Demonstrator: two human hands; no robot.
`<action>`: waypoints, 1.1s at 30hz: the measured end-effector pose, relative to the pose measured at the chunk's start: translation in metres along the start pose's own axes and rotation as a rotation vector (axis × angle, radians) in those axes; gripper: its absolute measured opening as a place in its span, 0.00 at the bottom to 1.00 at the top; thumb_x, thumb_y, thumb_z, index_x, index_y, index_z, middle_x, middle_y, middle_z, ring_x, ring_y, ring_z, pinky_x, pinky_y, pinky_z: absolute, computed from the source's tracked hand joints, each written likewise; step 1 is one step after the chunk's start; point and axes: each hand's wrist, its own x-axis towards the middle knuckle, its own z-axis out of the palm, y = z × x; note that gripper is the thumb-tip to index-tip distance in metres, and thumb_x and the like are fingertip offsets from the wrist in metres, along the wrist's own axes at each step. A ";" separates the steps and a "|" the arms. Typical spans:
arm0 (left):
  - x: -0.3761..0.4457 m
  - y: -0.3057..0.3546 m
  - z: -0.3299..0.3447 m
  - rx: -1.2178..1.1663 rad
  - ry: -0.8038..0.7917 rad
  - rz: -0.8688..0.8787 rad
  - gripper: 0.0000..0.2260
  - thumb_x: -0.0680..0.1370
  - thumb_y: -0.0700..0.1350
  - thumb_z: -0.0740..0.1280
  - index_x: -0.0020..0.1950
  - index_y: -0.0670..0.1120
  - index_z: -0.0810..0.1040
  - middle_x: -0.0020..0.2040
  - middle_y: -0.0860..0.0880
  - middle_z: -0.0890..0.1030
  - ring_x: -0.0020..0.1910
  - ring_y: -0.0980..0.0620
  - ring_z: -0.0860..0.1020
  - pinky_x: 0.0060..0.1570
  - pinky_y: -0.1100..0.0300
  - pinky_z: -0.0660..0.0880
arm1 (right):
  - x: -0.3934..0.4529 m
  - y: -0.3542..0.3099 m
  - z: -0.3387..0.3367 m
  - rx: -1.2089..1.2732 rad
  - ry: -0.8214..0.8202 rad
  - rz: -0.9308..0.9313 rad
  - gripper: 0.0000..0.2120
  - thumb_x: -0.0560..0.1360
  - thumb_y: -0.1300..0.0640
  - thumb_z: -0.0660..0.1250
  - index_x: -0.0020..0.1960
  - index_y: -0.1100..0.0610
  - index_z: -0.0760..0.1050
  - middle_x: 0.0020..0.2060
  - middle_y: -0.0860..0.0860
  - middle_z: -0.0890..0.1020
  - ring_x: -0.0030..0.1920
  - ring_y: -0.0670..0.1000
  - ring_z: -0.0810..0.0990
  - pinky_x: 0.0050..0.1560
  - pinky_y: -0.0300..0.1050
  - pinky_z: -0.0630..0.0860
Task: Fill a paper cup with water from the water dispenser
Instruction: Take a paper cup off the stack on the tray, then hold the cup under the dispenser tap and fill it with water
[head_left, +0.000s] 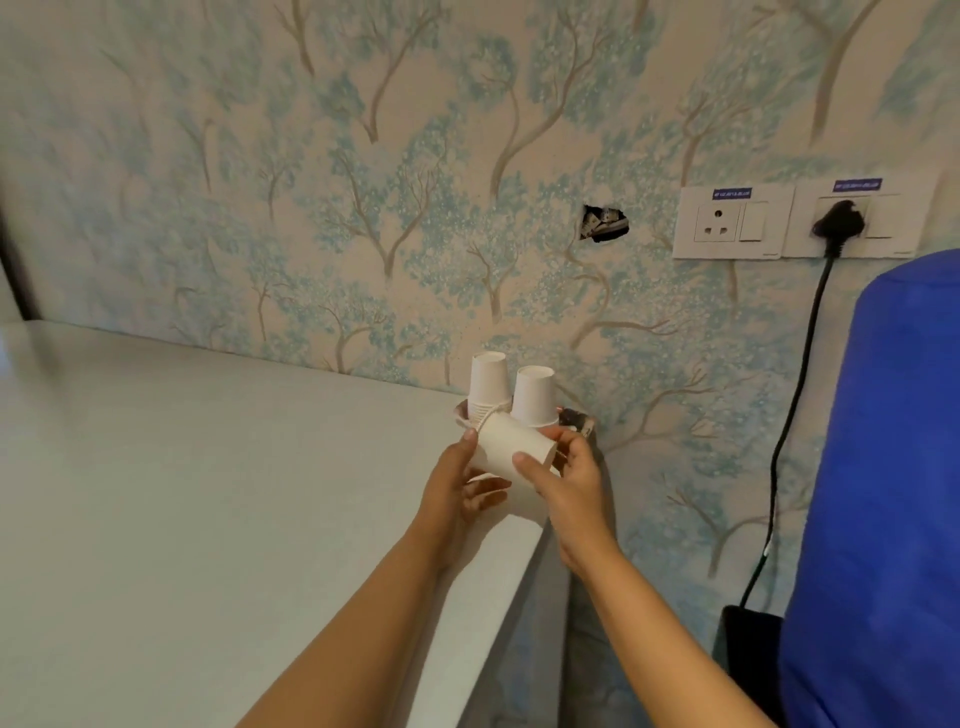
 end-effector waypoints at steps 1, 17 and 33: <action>-0.008 -0.001 -0.002 -0.001 0.005 0.002 0.22 0.72 0.60 0.65 0.62 0.51 0.74 0.58 0.38 0.79 0.52 0.42 0.79 0.48 0.51 0.77 | -0.008 0.001 0.000 -0.025 -0.039 -0.042 0.18 0.68 0.66 0.71 0.50 0.49 0.71 0.54 0.55 0.77 0.53 0.52 0.77 0.47 0.43 0.76; -0.193 0.022 -0.020 0.276 -0.091 0.202 0.26 0.65 0.57 0.71 0.62 0.54 0.71 0.56 0.43 0.78 0.55 0.45 0.78 0.56 0.48 0.77 | -0.204 -0.042 0.021 -0.399 -0.012 0.024 0.30 0.62 0.55 0.77 0.59 0.52 0.68 0.48 0.46 0.79 0.49 0.46 0.79 0.44 0.37 0.77; -0.200 0.019 -0.006 1.261 -0.407 0.393 0.19 0.77 0.56 0.63 0.63 0.47 0.74 0.54 0.47 0.81 0.52 0.48 0.77 0.52 0.56 0.70 | -0.347 -0.044 -0.098 -0.266 0.343 0.061 0.31 0.61 0.67 0.77 0.57 0.49 0.67 0.48 0.43 0.76 0.48 0.43 0.76 0.44 0.36 0.74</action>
